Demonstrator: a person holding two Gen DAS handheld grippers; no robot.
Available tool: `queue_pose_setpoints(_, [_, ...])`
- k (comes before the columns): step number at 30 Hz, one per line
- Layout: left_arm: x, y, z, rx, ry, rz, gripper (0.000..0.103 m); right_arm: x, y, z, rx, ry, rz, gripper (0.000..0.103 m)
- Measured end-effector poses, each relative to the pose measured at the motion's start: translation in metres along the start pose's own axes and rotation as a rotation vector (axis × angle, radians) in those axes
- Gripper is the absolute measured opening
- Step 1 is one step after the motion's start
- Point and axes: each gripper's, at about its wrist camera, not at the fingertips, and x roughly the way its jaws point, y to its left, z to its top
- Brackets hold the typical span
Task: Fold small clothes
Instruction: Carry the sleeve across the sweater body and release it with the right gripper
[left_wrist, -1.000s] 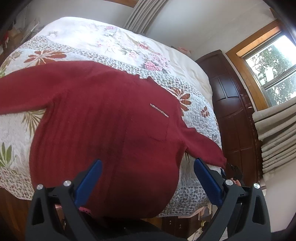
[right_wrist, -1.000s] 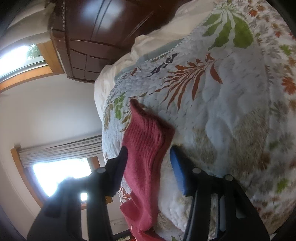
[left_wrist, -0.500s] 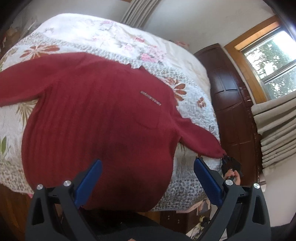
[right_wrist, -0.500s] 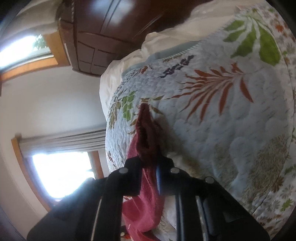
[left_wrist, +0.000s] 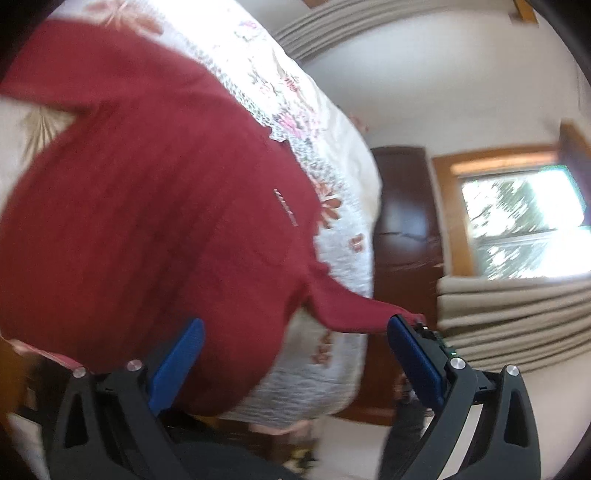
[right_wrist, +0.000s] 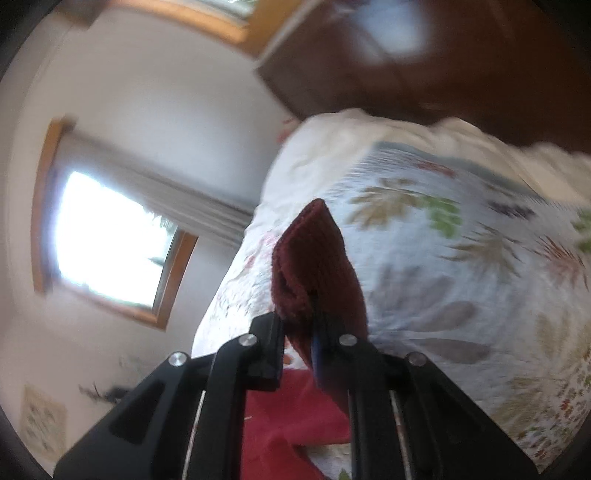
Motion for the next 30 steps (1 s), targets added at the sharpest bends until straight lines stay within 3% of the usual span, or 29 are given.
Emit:
queue_pose_setpoints(2, [-0.005,0.005,0.002,-0.009,-0.008,-0.049,0.099,0.005,0.035,-0.007,-0.064,0.019,0.020,0.011])
queue_pose_setpoints(5, [-0.018,0.009,0.008,0.025,-0.046,-0.040,0.099,0.016,0.092,-0.023,-0.177,0.042,0.039,0.011])
queue_pose_setpoints(10, [-0.028,0.030,0.028,-0.019,0.008,-0.055,0.099,0.042,0.179,-0.065,-0.372,0.086,0.045,0.011])
queue_pose_setpoints(17, [-0.059,0.051,0.067,-0.010,-0.011,-0.144,0.099,0.102,0.281,-0.168,-0.599,0.204,0.045,0.011])
queue_pose_setpoints(24, [-0.070,0.074,0.124,-0.052,-0.049,-0.205,0.099,0.175,0.331,-0.304,-0.794,0.345,-0.032,0.011])
queue_pose_setpoints(30, [-0.039,0.081,0.179,0.003,0.015,-0.247,0.099,0.244,0.316,-0.419,-0.948,0.463,-0.197,0.011])
